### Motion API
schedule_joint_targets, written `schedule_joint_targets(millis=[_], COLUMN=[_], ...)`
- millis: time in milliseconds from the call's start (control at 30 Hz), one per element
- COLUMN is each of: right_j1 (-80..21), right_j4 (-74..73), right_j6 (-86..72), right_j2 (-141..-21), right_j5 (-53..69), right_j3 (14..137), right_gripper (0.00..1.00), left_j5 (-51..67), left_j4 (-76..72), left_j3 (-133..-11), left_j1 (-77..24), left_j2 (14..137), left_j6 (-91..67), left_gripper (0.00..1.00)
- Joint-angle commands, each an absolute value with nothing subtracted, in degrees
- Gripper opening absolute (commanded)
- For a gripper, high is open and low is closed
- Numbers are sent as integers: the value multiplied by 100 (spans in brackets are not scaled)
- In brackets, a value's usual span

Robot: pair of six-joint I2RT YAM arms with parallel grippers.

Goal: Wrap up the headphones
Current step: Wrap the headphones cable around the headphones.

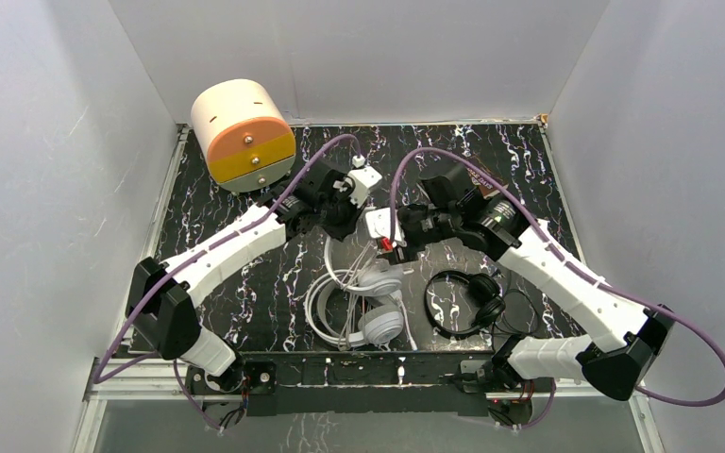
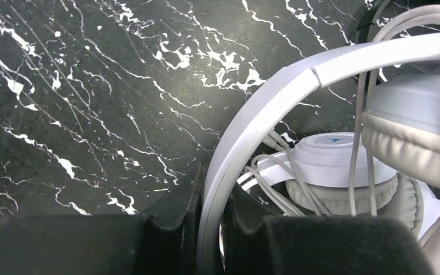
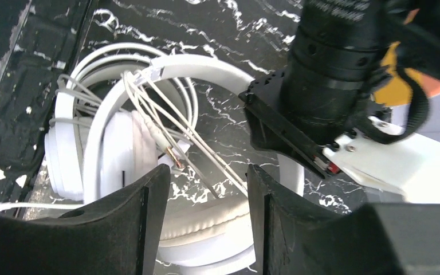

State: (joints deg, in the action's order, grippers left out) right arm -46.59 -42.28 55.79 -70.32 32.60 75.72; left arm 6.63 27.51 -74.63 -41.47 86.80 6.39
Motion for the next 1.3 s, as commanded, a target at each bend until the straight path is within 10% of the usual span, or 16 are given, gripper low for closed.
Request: schedule_joint_targets(millis=[0,133,500,800,1267], right_j1=[-4641,-4641,-4469,-1783,-2245], right_j4=[-3850,-3725,-3007,-2485,2398], right_j6=[4887,4497,305,-761,-2328], right_j2=[-6750,-6737,-6811,-6263,-6903], right_j5=[3546,3295,-432,1728,4125], right_j3=[8137,8186,8168,6887,4062], right_gripper=[62,98,99,99,89], left_j5=[802,1004,848,470,79], left_j4=[2715,2812,2867,2851,3224], left_j3=[-7626,-7665,-7429,-7745,-8727], left_j1=[-3827,-3595,-3100,-3053,-3041], left_j2=[8639,8684,8614,8100,7583], left_j6=[267,50,-927,-1453,-1855], left_gripper=[0,0,0,0,0])
